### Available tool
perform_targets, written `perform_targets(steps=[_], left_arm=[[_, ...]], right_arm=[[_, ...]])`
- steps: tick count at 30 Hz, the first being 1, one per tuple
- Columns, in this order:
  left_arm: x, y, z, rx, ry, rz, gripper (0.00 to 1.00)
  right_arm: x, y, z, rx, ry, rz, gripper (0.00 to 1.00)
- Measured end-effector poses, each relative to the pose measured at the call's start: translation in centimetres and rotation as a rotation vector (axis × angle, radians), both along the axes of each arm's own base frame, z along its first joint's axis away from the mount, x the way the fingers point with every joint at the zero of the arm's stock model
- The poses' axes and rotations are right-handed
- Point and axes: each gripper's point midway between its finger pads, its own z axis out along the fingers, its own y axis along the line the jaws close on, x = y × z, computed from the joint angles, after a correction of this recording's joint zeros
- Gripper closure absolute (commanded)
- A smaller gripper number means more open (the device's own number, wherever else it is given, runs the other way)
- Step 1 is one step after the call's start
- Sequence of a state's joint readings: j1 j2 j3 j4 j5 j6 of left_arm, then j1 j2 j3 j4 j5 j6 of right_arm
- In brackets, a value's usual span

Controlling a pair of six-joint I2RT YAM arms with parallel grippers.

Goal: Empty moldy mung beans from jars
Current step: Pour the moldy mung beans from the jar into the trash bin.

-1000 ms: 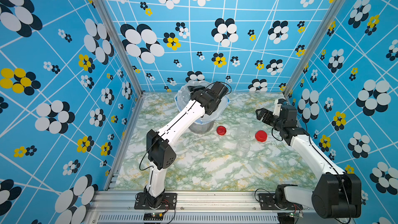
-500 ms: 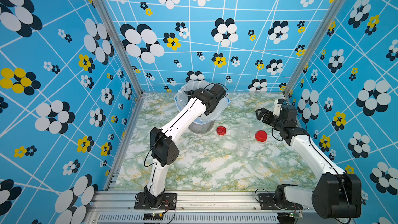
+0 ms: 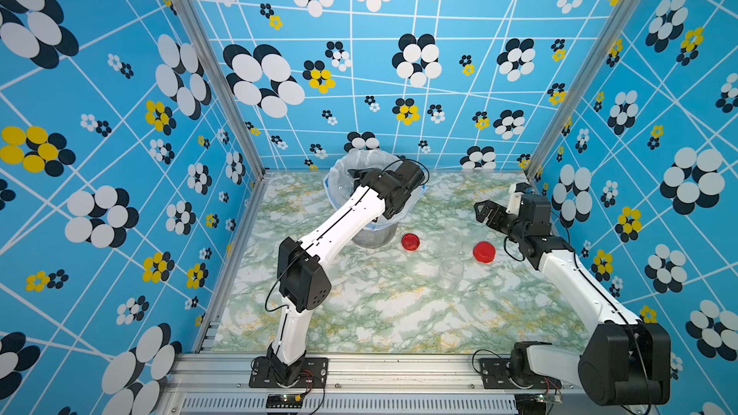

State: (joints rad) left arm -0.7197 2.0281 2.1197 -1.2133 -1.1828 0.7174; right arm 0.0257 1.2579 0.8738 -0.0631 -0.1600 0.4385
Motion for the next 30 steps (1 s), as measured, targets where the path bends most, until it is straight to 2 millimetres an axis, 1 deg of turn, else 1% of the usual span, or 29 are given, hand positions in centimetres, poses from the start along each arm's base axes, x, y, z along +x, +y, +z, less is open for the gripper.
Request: perform_targets(steps=[3, 8, 10, 18, 20, 21, 22, 24, 25, 26, 27, 28, 29, 30], left_arm=[[-0.3, 0.7, 0.2, -0.008, -0.010, 0.030, 0.62], [-0.2, 0.9, 2.4, -0.050, -0.064, 0.043, 0.61], [-0.2, 0.9, 2.7, -0.052, -0.068, 0.040, 0.61], [-0.6, 1.1, 2.3, -0.055, -0.048, 0.045, 0.60], [-0.7, 1.2, 2.4, -0.041, -0.050, 0.047, 0.60], [-0.7, 1.2, 2.5, -0.034, -0.052, 0.046, 0.58], [-0.9, 1.1, 2.5, -0.034, -0.045, 0.042, 0.58], [-1.7, 0.7, 1.7, -0.047, 0.008, 0.022, 0.58], [-2.3, 0.7, 0.9, -0.048, 0.044, 0.014, 0.58], [-2.9, 0.8, 0.0, -0.031, 0.082, 0.013, 0.58], [-3.4, 1.3, -0.3, 0.013, 0.099, 0.021, 0.58], [-3.7, 1.5, -0.3, 0.025, 0.101, 0.030, 0.51], [-3.8, 1.8, -0.2, 0.014, 0.092, 0.043, 0.47], [-3.7, 1.9, -0.1, -0.003, 0.082, 0.055, 0.46]], right_arm=[[0.0, 0.0, 0.0, 0.000, 0.000, 0.000, 0.01], [0.0, 0.0, 0.0, 0.000, 0.000, 0.000, 0.01], [0.0, 0.0, 0.0, 0.000, 0.000, 0.000, 0.01], [0.0, 0.0, 0.0, 0.000, 0.000, 0.000, 0.01], [0.0, 0.0, 0.0, 0.000, 0.000, 0.000, 0.01], [0.0, 0.0, 0.0, 0.000, 0.000, 0.000, 0.01], [0.0, 0.0, 0.0, 0.000, 0.000, 0.000, 0.01], [0.0, 0.0, 0.0, 0.000, 0.000, 0.000, 0.01], [0.0, 0.0, 0.0, 0.000, 0.000, 0.000, 0.01], [0.0, 0.0, 0.0, 0.000, 0.000, 0.000, 0.01], [0.0, 0.0, 0.0, 0.000, 0.000, 0.000, 0.01], [0.0, 0.0, 0.0, 0.000, 0.000, 0.000, 0.01], [0.0, 0.0, 0.0, 0.000, 0.000, 0.000, 0.01], [0.0, 0.0, 0.0, 0.000, 0.000, 0.000, 0.01]])
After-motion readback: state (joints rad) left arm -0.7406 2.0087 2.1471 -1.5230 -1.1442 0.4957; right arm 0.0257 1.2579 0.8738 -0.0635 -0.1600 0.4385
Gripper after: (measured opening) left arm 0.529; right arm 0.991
